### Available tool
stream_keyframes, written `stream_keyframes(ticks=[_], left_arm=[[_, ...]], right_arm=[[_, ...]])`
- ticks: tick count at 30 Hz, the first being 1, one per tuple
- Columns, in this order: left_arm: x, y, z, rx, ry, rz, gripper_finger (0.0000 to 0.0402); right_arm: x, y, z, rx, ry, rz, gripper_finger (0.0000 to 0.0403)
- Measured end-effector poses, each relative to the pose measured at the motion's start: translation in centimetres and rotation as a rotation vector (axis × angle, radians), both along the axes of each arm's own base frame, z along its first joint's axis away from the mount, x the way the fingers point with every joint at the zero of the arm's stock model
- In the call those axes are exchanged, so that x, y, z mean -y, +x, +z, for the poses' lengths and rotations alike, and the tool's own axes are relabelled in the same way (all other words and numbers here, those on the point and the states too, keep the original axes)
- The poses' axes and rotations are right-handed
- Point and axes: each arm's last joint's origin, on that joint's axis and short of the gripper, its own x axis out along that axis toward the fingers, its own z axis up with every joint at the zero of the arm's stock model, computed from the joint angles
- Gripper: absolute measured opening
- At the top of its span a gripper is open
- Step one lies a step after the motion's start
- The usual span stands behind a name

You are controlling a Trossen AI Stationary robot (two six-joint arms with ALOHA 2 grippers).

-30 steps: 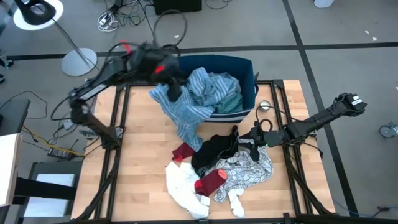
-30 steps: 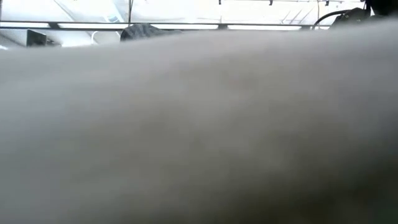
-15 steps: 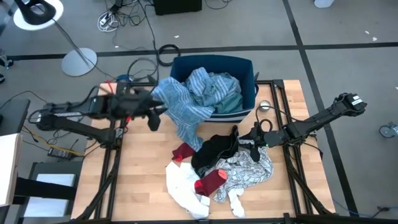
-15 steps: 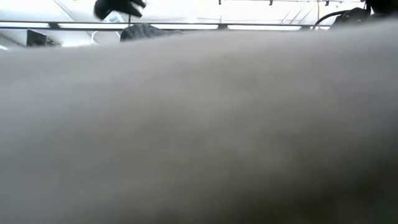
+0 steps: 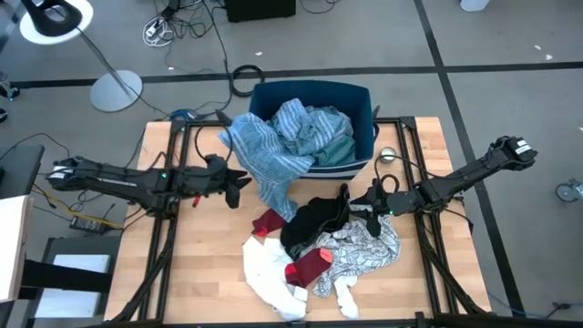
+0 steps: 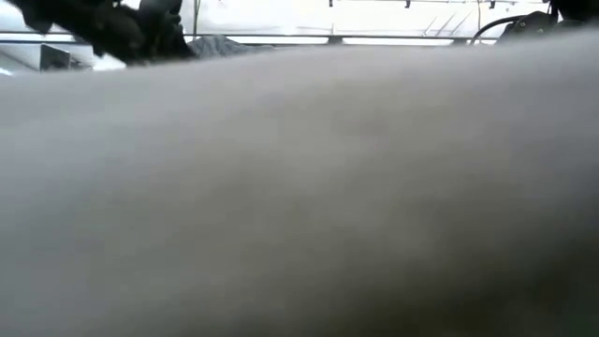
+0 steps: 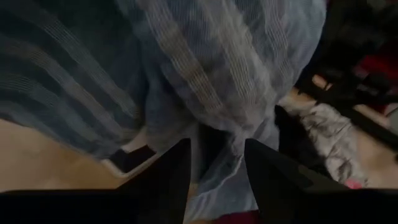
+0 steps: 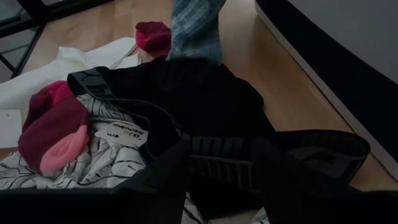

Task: Sort clothes
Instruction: Put the blue shirt into the blue laundry bin

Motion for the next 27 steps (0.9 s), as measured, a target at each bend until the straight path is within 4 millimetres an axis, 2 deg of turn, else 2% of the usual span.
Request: stream_keyframes(ticks=[9,19,22,26,27], left_arm=[[0.0,-0.1,-4.4,0.157,-0.020,0.007,0.0157],[0.2,2.6,-5.6,0.226,0.015,-0.040,0.0155],[0.4,2.9,-5.0,0.305,0.032,-0.089,0.0124],[0.5,2.9,-3.9,0.390,0.093,-0.161,0.0025],[0.5,2.9,-3.6,0.418,0.110,-0.163,0.0015]], right_arm=[[0.0,0.0,0.0,0.000,0.000,-0.001,0.0171],[0.0,0.0,0.0,0.002,-0.002,-0.004,0.0171],[0.0,0.0,0.0,0.003,-0.003,-0.006,0.0171],[0.1,0.0,0.0,0.006,-0.012,-0.021,0.0171],[0.1,0.0,0.0,0.006,-0.012,-0.021,0.0171]])
